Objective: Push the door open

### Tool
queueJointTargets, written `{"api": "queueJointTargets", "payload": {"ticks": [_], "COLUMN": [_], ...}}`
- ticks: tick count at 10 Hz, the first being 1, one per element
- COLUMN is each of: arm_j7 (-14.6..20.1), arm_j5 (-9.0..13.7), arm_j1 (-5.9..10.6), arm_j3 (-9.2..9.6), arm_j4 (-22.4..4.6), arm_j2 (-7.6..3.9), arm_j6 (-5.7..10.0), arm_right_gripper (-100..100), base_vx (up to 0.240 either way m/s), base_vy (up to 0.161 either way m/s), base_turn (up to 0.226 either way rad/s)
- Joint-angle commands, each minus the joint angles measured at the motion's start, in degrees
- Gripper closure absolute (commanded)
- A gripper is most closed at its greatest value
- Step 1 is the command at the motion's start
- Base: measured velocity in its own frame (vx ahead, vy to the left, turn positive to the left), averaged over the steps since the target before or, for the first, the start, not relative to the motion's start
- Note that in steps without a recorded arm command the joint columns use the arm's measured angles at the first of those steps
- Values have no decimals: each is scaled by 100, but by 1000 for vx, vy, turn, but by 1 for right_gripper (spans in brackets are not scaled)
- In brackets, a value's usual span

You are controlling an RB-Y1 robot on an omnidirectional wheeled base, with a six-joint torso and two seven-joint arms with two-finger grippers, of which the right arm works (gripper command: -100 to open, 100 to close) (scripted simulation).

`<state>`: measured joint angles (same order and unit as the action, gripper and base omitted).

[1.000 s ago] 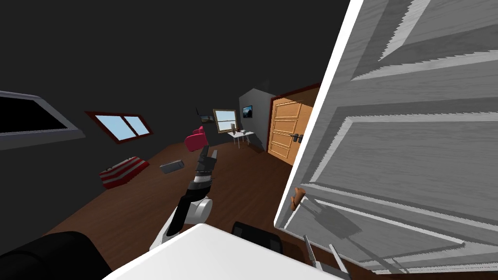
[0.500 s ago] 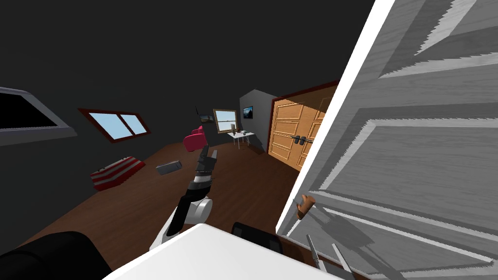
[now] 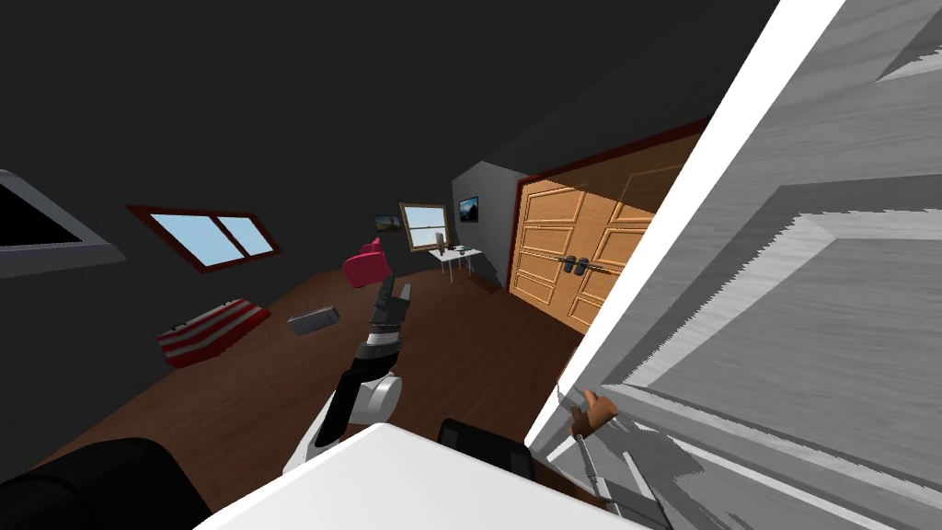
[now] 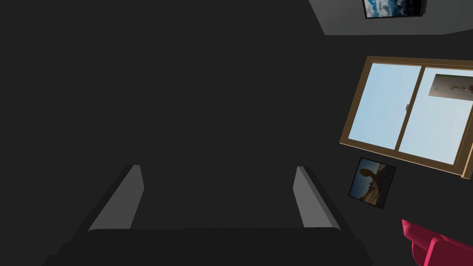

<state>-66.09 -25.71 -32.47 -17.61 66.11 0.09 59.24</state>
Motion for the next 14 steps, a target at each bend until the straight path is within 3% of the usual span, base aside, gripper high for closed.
{"api": "queueJointTargets", "payload": {"ticks": [1, 6, 7, 8, 10, 11, 12, 14], "arm_j7": [3, 3, -5, -8, -13, -12, -24, -42], "arm_j5": [-1, -1, 106, 144, 210, 194, 205, 215], "arm_j1": [-10, -10, -40, -49, -67, -58, -7, 68], "arm_j3": [1, 1, -74, -101, -147, -137, -152, -171], "arm_j4": [4, 4, -3, -6, -11, -16, -31, -52], "arm_j2": [-12, -12, -132, -65, 208, 134, -30, -143], "arm_j6": [5, 5, 10, 12, 15, 16, -22, -74], "arm_right_gripper": [100, 100, -100, -100, -100, -100, -100, -100], "base_vx": [-16, -26, -56, -88, -84, -28, 71, 178], "base_vy": [-2, -2, 93, 157, 116, 43, -20, -20], "base_turn": [-14, -1, -177, -154, -97, -13, 14, 26]}}
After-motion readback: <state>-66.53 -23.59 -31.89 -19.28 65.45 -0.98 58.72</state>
